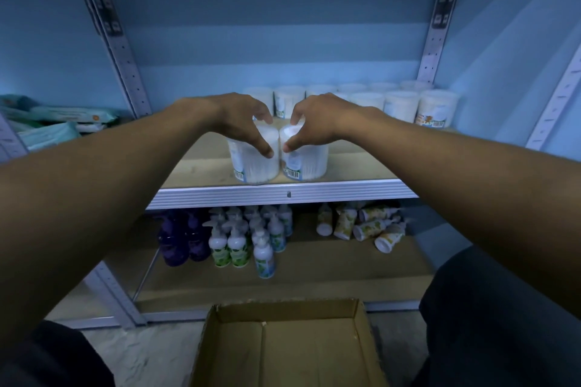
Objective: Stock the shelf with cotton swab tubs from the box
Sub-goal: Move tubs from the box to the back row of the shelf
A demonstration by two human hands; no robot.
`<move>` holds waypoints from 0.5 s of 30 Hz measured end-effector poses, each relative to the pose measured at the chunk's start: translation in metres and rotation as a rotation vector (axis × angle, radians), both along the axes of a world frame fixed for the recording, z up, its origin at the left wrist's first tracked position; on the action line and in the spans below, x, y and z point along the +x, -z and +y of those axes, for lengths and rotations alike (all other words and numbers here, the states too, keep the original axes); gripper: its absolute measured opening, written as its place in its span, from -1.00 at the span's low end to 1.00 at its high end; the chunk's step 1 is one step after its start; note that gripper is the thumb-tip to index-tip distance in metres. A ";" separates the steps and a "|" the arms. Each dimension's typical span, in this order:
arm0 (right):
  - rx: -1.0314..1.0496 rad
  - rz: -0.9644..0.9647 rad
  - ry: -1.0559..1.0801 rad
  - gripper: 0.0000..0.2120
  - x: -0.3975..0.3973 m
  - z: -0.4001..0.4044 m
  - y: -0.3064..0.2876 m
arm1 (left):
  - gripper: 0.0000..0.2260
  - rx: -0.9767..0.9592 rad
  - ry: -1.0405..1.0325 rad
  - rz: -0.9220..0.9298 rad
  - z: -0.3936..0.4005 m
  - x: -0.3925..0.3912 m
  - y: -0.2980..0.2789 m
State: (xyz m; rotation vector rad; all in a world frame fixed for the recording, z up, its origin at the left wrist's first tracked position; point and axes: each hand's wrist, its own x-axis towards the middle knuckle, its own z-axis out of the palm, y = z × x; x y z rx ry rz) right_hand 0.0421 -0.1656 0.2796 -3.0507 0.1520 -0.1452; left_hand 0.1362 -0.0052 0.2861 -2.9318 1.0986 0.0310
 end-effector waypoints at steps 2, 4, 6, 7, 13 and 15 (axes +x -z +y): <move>0.030 -0.055 -0.012 -0.49 -0.002 -0.001 0.000 | -0.36 -0.004 0.009 -0.004 0.002 -0.003 -0.002; 0.053 -0.070 -0.027 -0.60 -0.003 -0.001 0.001 | -0.48 -0.039 0.016 0.059 0.005 -0.004 -0.004; 0.068 -0.073 -0.029 -0.72 -0.003 -0.002 0.003 | -0.58 -0.079 0.030 0.108 0.008 -0.005 -0.004; 0.073 -0.081 -0.025 -0.75 -0.003 -0.003 0.005 | -0.60 -0.087 0.033 0.100 0.008 -0.005 -0.004; 0.099 -0.131 -0.020 -0.73 -0.001 -0.001 0.010 | -0.61 -0.110 0.039 0.070 0.009 -0.004 0.000; 0.104 -0.124 -0.016 -0.73 0.001 -0.001 0.007 | -0.60 -0.112 0.035 0.081 0.008 -0.002 -0.001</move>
